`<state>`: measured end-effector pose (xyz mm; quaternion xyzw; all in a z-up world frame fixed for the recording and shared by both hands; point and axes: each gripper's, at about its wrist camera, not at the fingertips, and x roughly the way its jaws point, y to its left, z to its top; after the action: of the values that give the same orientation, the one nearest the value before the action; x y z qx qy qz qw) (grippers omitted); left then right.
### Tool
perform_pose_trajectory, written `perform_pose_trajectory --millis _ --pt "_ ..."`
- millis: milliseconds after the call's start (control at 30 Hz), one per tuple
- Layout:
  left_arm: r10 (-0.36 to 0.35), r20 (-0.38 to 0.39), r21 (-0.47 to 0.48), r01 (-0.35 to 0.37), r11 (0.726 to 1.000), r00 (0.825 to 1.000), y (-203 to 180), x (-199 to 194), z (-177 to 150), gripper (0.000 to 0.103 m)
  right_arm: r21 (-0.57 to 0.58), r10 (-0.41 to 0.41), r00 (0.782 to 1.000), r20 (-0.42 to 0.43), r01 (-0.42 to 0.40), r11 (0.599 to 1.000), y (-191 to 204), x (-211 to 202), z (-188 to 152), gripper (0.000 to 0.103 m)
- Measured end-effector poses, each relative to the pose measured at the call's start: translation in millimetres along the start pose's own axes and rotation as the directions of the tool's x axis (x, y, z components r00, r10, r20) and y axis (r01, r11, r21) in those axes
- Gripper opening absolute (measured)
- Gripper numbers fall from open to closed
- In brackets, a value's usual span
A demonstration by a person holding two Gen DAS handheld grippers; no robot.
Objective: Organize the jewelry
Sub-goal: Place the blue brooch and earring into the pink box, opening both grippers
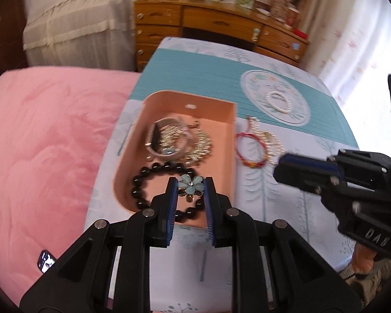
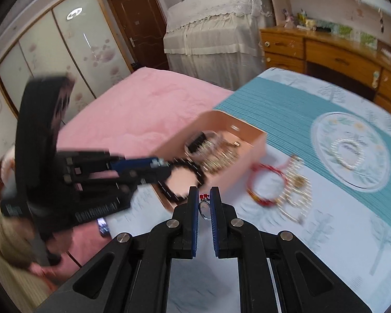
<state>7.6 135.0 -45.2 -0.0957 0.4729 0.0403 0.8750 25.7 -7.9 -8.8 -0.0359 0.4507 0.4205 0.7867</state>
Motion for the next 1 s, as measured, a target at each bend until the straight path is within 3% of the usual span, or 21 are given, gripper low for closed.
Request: perform_pose_trajectory --millis 67,200,467,633,700,767,1000 --pt "0.002 -0.012 -0.026 -0.002 1.000 1.000 8 5 1 0.017 0.044 0.034 0.999 -0.018 -0.034 0.998 3 18 18 0.009" --pt "0.012 -0.025 -0.051 -0.014 0.999 1.000 14 16 0 0.017 0.059 0.021 0.999 -0.048 -0.019 0.998 10 46 38 0.009" --pt "0.010 -0.070 -0.079 -0.016 0.997 0.997 22 34 -1 0.017 0.084 -0.002 0.994 -0.112 0.011 0.996 9 79 42 0.010" --pt "-0.008 -0.102 -0.097 -0.002 0.995 0.995 21 43 -1 0.018 0.118 -0.005 0.993 -0.118 0.019 0.993 0 84 35 0.032" --pt "-0.015 -0.115 -0.106 0.003 0.994 0.993 21 45 -1 0.022 0.123 -0.002 0.994 -0.109 0.016 0.992 -1 82 34 0.033" --pt "-0.026 -0.128 -0.120 0.010 0.993 0.991 22 47 -1 0.038 0.121 -0.002 0.995 -0.100 0.014 0.993 -1 79 34 0.033" --pt "-0.030 -0.130 -0.115 0.015 0.993 0.991 15 42 0 0.042 0.135 0.001 0.998 -0.058 0.007 0.991 -4 54 30 0.033"
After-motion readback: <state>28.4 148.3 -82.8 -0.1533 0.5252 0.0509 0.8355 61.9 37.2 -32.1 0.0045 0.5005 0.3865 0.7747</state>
